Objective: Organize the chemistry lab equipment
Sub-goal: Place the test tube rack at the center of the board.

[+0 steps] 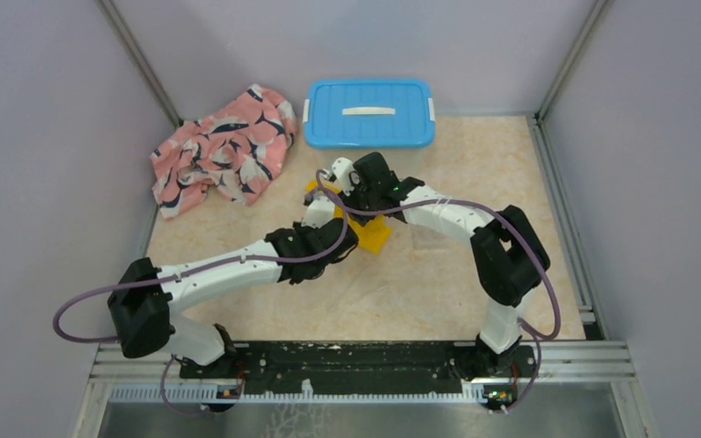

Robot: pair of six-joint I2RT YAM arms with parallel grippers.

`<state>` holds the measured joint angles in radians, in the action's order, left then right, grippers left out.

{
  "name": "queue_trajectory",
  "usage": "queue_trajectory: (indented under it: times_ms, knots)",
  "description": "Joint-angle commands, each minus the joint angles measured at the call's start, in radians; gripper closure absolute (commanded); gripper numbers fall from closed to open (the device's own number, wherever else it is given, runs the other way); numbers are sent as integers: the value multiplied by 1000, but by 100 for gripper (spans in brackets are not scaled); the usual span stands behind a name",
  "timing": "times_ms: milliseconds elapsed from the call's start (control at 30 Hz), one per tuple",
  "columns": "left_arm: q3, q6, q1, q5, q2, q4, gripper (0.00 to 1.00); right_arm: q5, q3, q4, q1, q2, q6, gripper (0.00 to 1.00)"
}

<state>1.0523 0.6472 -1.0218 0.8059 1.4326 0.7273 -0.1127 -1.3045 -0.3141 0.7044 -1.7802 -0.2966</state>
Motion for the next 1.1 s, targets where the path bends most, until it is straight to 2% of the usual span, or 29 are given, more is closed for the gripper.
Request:
queue_trajectory:
  times_ms: [0,133,467,567,767,933,1067]
  knots:
    - [-64,34,-51,-72,4,-70,96,40,-13,130,7,-8,-36,100]
    - [-101,51,-87,-99,22,-109,93,70,8,162,4,-18,-43,100]
    - [-95,68,-141,-75,144,-147,73,109,60,219,-3,-30,-53,100]
    - [-112,40,-141,-55,167,-184,61,110,66,225,-7,-36,-50,100]
    - [-173,-102,-141,-79,141,-372,41,110,76,234,-17,-43,-40,99]
    - [-201,-203,-136,-86,127,-468,35,110,76,234,-20,-47,-36,94]
    - [-199,-257,-120,-104,143,-506,35,110,76,230,-23,-51,-35,82]
